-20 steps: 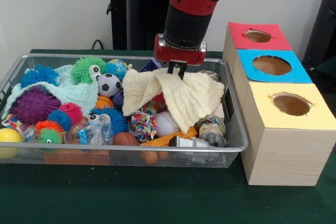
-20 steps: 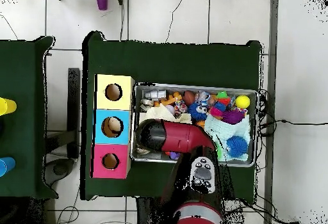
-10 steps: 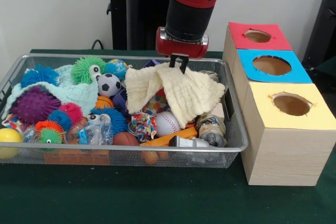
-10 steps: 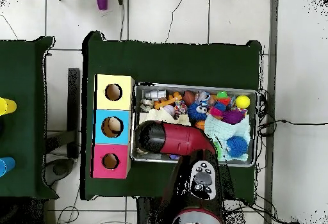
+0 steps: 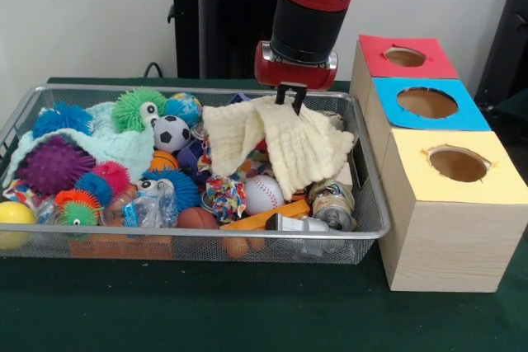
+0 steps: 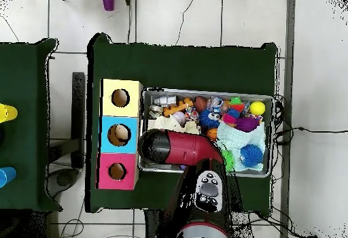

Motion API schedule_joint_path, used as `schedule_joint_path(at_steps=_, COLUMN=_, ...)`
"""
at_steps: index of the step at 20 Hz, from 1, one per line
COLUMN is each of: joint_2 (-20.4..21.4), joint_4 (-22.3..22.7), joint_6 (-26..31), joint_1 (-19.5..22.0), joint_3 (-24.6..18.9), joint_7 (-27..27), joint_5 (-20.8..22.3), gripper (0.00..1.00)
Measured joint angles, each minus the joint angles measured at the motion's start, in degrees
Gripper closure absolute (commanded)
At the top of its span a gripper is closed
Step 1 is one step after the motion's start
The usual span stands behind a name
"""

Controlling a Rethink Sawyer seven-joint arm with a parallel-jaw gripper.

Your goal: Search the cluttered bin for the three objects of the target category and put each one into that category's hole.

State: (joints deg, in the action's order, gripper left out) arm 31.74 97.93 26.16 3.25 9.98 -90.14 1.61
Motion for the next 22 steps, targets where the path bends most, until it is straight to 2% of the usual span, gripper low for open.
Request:
schedule_joint_path(at_steps=8, joint_2=-0.07, joint_4=-2.23, joint_6=3.37, joint_1=0.16, joint_3=1.59, joint_7=0.0, joint_5=0.44, gripper=1.0)
schedule_joint_path(at_steps=14, joint_2=-0.12, joint_4=-5.67, joint_6=6.43, joint_1=0.7, joint_3=2.93, joint_7=0.0, joint_5=3.01, gripper=1.0)
schedule_joint_path(at_steps=22, joint_2=-0.43, joint_4=-9.19, joint_6=6.45, joint_1=4.62, joint_3=3.18, joint_7=0.0, joint_5=7.01, gripper=1.0)
